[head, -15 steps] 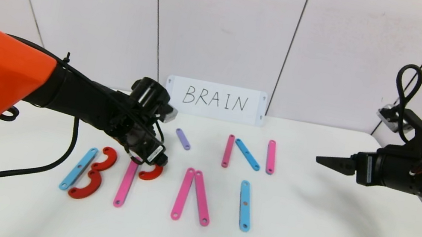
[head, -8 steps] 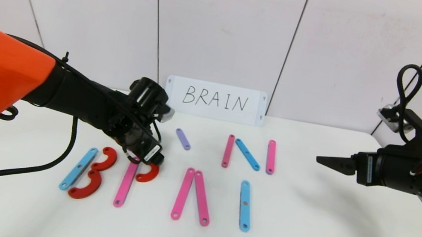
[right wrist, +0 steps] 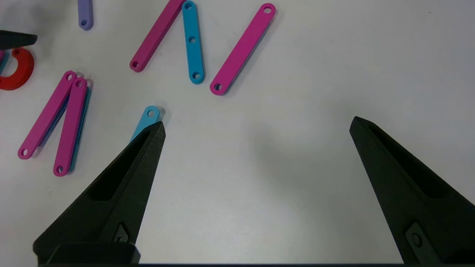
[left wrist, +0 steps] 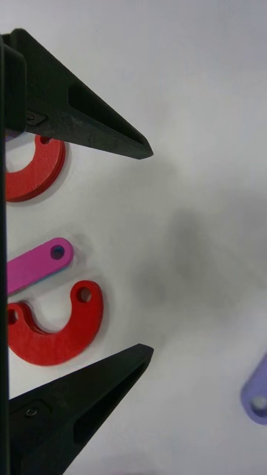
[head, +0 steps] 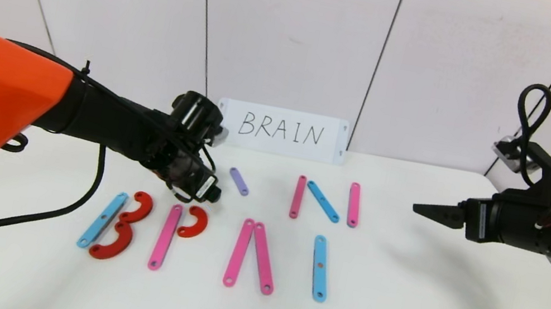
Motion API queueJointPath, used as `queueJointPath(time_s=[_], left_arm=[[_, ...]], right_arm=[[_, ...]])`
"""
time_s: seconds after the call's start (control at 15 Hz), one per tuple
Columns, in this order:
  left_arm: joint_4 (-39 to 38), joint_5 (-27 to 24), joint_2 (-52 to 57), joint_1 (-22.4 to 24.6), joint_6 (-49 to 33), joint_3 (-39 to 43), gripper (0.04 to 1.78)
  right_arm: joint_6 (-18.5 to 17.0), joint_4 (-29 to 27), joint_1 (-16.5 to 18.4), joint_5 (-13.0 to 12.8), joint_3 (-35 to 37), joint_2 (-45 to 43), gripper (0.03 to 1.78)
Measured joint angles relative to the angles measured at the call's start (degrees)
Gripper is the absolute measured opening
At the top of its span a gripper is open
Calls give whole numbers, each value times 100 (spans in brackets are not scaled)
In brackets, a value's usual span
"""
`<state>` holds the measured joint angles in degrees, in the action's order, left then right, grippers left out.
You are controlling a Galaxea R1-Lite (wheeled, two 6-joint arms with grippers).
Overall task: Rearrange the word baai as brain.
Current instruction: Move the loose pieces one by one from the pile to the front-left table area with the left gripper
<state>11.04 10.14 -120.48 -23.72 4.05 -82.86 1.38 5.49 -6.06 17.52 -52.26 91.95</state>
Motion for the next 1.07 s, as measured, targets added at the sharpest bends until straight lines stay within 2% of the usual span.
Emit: queueJointPath(time_s=[0.27,0.47,0.67,0.93,1.07], left_arm=[[-13,146,-289,-262,-1006,-495,175],[0,738,-651,-519,-1702,-1024,175],[11,1025,-984,-731,-2331,-1353,175],[11,1673,-1384,-800,-2932,-1797,175],[4,1744,-1499,-808,-3011,-1885,175]], right_arm=[[-1,0,2,-7,-2,2,174],[0,0,2,-5,-2,2,174],[0,0,2,1,-2,2,174],[0,0,2,11,1,0,174],[0,0,0,12,6,0,174]])
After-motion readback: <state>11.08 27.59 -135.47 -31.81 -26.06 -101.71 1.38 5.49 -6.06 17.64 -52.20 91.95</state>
